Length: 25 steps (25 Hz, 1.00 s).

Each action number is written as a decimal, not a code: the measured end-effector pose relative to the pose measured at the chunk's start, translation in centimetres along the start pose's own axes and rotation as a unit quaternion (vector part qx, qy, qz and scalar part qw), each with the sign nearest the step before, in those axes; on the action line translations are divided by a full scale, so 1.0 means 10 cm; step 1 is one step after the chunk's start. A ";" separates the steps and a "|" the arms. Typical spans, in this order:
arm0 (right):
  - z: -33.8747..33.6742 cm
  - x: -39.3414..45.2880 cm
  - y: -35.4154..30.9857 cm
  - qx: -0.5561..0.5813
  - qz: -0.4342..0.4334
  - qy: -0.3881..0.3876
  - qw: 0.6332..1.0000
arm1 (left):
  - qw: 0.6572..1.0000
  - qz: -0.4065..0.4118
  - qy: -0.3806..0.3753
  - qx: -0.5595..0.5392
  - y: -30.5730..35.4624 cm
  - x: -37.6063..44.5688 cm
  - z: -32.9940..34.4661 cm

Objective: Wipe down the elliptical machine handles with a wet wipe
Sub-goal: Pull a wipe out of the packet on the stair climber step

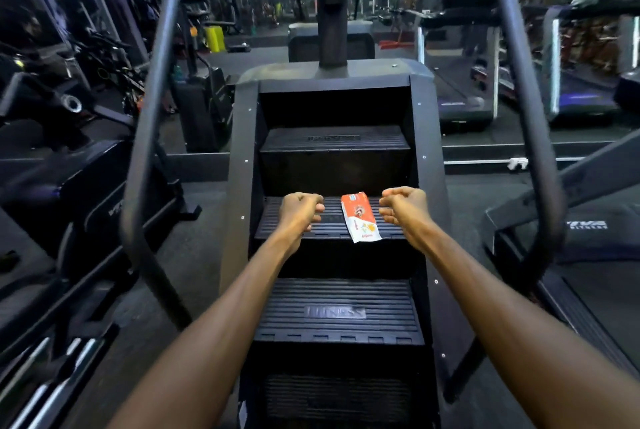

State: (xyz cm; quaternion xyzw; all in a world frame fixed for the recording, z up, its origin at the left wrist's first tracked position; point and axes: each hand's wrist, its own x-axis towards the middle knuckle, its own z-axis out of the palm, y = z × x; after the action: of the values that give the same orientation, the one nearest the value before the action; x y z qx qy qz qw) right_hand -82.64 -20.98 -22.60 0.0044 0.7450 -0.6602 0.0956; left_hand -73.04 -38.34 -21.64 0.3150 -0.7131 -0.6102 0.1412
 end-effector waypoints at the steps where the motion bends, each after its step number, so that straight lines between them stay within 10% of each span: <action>1: 0.09 0.21 0.06 -0.018 -0.002 0.006 1.000 | 1.000 -0.004 -0.009 0.006 -0.04 0.24 0.08; 13: 1.01 2.24 1.04 -0.299 0.032 0.038 0.953 | 0.976 -0.094 -0.152 0.126 -0.91 2.52 1.05; 21: 1.27 2.82 1.78 -0.511 -0.011 -0.033 0.859 | 0.939 -0.149 -0.260 0.167 -1.52 3.01 1.43; 25: 1.25 2.86 1.76 -0.483 -0.043 0.013 0.874 | 0.938 -0.161 -0.264 0.156 -1.53 3.07 1.49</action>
State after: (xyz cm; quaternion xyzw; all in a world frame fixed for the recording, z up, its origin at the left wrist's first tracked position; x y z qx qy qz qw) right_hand -106.64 -34.46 -45.47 -0.0660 0.9719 -0.2211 0.0471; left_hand -100.92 -46.61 -45.12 0.2711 -0.7508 -0.5673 -0.2027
